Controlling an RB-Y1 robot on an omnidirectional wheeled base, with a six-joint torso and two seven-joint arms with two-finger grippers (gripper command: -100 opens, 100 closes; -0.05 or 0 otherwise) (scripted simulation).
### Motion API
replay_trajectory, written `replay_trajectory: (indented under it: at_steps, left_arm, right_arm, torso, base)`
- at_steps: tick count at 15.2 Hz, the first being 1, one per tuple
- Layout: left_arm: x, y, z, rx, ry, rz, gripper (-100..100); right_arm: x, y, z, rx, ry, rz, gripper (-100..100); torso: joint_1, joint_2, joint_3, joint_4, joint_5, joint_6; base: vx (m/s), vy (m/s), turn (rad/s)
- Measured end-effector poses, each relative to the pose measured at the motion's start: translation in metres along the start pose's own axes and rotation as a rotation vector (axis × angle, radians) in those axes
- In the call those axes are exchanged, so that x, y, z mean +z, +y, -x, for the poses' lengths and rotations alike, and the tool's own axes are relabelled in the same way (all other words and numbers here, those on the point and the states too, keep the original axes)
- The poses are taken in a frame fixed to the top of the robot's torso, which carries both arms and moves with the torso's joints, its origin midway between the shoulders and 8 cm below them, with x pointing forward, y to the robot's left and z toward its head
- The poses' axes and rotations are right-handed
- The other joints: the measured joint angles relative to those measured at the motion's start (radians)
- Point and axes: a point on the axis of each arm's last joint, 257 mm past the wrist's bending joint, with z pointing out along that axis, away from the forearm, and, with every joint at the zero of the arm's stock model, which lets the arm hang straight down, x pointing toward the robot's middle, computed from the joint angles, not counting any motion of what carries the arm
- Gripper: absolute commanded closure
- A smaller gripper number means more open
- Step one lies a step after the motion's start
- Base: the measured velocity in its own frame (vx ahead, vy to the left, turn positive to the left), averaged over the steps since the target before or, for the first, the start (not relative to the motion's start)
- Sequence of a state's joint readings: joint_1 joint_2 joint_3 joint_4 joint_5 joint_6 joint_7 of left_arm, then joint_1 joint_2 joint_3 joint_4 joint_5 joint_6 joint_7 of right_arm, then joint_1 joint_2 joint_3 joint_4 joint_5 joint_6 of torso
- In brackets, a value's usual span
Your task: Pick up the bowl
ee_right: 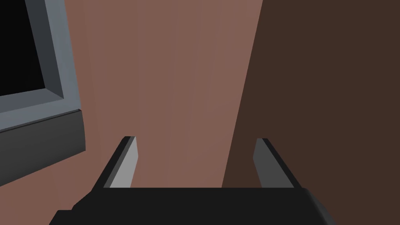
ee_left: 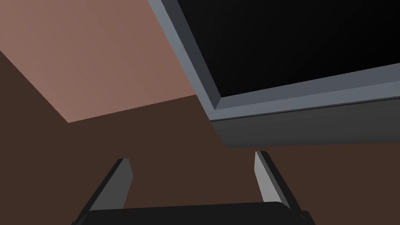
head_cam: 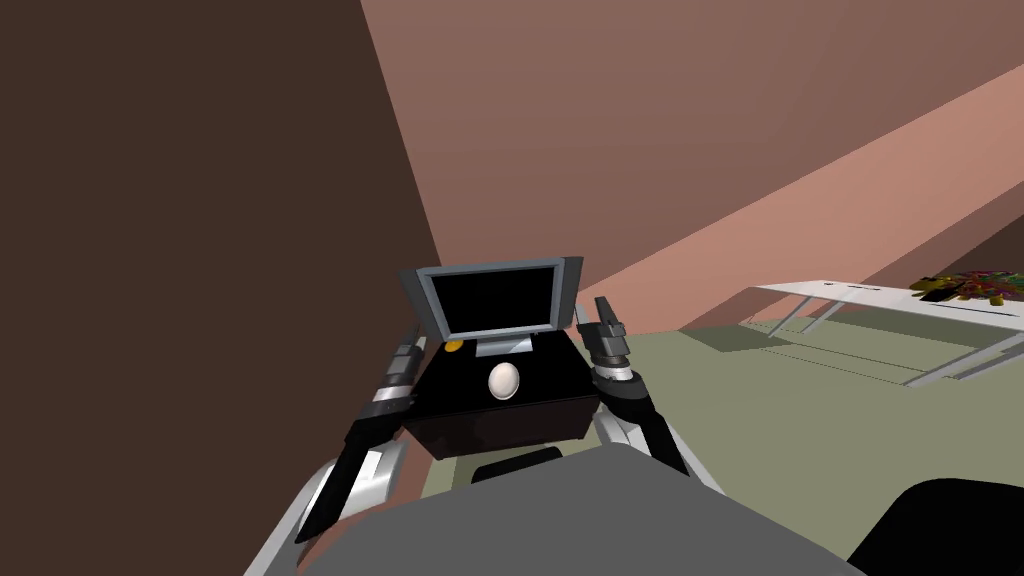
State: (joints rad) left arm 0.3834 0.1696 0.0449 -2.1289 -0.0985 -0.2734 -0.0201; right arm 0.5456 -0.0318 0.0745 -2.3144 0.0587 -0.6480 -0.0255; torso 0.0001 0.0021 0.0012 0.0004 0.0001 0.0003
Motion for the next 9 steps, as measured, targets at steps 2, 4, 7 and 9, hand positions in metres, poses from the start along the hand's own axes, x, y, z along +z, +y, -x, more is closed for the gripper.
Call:
replay_trajectory:
  at_steps: [2,4,7,9]
  left_arm:
    - [0.001,0.022,-0.008,0.005,0.022,0.058,-100]
    - [-0.001,0.044,-0.012,0.008,0.039,0.111,-100]
    - [0.0,0.075,-0.021,0.01,0.063,0.188,-100]
    - [-0.001,0.094,-0.029,0.009,0.078,0.24,-100]
  right_arm:
    - [0.0,0.0,0.0,0.0,0.0,0.0,0]
    - [0.0,0.0,0.0,0.0,0.0,0.0,0]
    - [0.0,0.0,0.0,0.0,0.0,0.0,0]
    - [0.0,0.0,0.0,0.0,0.0,0.0,0]
  torso:
    - [0.0,0.0,0.0,0.0,0.0,0.0]
    - [0.0,0.0,0.0,0.0,0.0,0.0]
    - [0.0,-0.001,-0.001,0.0,0.0,0.0]
    - [0.0,-0.001,-0.001,0.0,0.0,0.0]
  base:
    - [-0.029,-0.001,-0.044]
    - [-0.023,-0.001,-0.033]
    - [-0.017,-0.005,-0.042]
    - [-0.016,-0.006,-0.041]
